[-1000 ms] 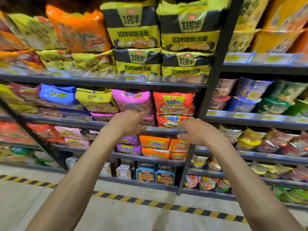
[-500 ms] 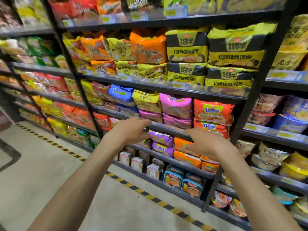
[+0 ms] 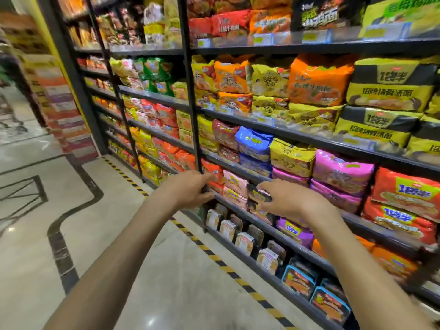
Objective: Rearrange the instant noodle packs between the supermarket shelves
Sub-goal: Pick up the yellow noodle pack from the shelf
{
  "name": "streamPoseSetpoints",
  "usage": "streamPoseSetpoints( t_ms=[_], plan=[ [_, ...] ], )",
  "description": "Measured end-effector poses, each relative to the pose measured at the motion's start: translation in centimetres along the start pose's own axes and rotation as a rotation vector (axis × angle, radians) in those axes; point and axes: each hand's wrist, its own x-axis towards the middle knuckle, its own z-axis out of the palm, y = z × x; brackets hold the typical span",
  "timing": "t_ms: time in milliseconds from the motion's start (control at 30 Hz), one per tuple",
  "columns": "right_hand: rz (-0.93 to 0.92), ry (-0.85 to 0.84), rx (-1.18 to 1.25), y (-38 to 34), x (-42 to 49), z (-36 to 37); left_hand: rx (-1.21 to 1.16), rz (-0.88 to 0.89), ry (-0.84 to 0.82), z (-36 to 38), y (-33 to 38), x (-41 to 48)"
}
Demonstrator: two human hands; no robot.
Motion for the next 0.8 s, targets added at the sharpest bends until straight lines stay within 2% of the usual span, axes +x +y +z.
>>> streamPoseSetpoints(
  t_ms=[233, 433, 633, 800],
  plan=[
    [-0.124, 0.002, -0.012, -12.6, 6.1, -1.0, 0.014, -0.102, -0.022, 0.2, -12.6, -4.6],
    [-0.212, 0.025, 0.008, -21.8, 10.9, 0.4, -0.063, -0.178, 0.004, 2.6, -22.0, -7.7],
    [-0.306, -0.044, -0.003, -29.0, 16.1, 1.8, -0.084, -0.291, -0.012, 5.3, -29.6, -9.0],
    [-0.311, -0.085, -0.025, -32.2, 22.3, 2.3, -0.104, -0.307, -0.062, 7.8, -34.9, -6.9]
  ],
)
